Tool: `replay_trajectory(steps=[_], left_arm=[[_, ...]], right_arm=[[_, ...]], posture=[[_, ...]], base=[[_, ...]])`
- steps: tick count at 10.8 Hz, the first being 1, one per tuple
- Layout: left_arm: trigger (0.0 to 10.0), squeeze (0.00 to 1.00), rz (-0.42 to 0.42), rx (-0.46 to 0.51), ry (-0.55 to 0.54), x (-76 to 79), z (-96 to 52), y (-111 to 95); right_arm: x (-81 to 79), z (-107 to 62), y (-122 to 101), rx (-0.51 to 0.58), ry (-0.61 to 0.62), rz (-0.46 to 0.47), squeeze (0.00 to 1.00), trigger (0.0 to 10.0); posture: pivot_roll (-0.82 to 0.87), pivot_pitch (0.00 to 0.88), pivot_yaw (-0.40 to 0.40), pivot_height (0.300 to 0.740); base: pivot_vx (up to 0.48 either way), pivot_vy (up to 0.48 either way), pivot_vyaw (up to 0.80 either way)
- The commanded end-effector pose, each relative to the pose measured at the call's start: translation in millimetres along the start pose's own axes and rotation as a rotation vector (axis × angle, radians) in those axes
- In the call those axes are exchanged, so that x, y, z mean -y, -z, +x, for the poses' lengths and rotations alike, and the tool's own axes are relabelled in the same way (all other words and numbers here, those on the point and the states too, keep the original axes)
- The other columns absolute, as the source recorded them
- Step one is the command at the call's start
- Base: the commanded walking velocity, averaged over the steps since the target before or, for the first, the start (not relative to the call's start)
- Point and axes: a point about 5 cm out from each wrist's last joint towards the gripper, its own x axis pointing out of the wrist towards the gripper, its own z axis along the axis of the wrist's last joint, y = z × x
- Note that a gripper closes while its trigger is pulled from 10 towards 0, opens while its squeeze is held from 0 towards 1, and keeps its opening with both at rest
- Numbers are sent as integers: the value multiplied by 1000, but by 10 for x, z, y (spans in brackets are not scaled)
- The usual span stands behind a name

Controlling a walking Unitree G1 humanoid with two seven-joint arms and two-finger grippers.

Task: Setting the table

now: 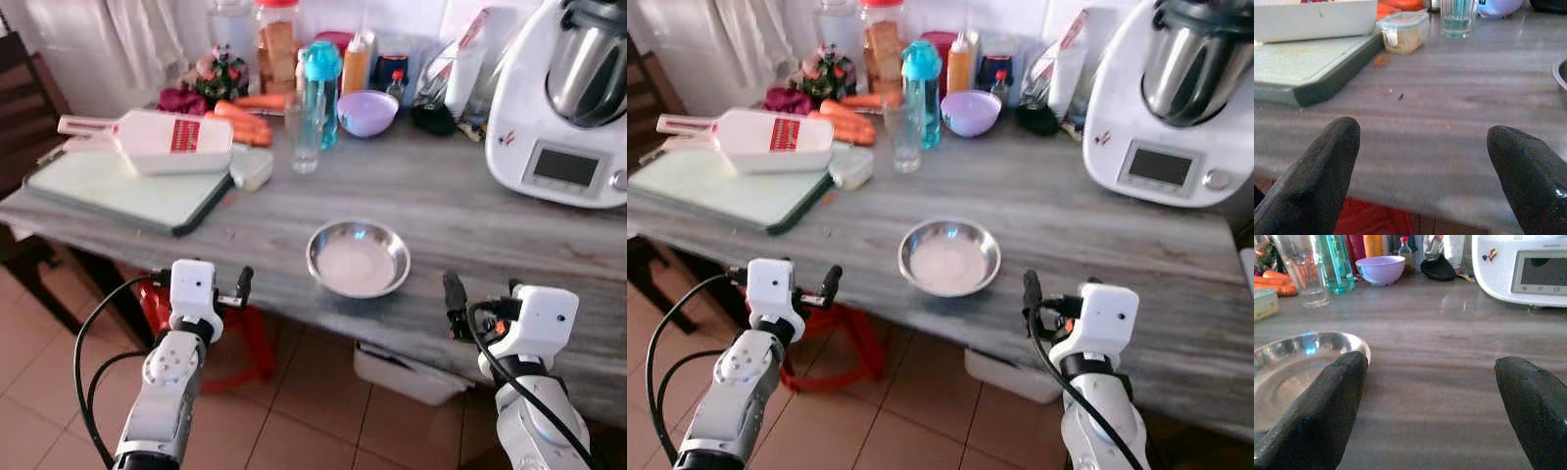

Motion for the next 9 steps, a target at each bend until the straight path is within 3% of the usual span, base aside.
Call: replay_trajectory(steps=[1,5,9], left_arm=[[10000,0,11,-12,-8,-20,-12,11],[10000,0,26,-10,-1,-5,6,-9],[10000,0,31,-15,-1,-18,-11,-9]], right_arm=[[-1,0,-4,0,2,0,0,10000],[-19,25,-3,2,-4,3,0,10000],[-14,28,9,1,-3,4,0,10000]], posture=[[-24,0,21,740],[-23,0,23,740],[-19,0,30,740]], base=[[-300,0,0],[-320,0,-470],[-320,0,0]])
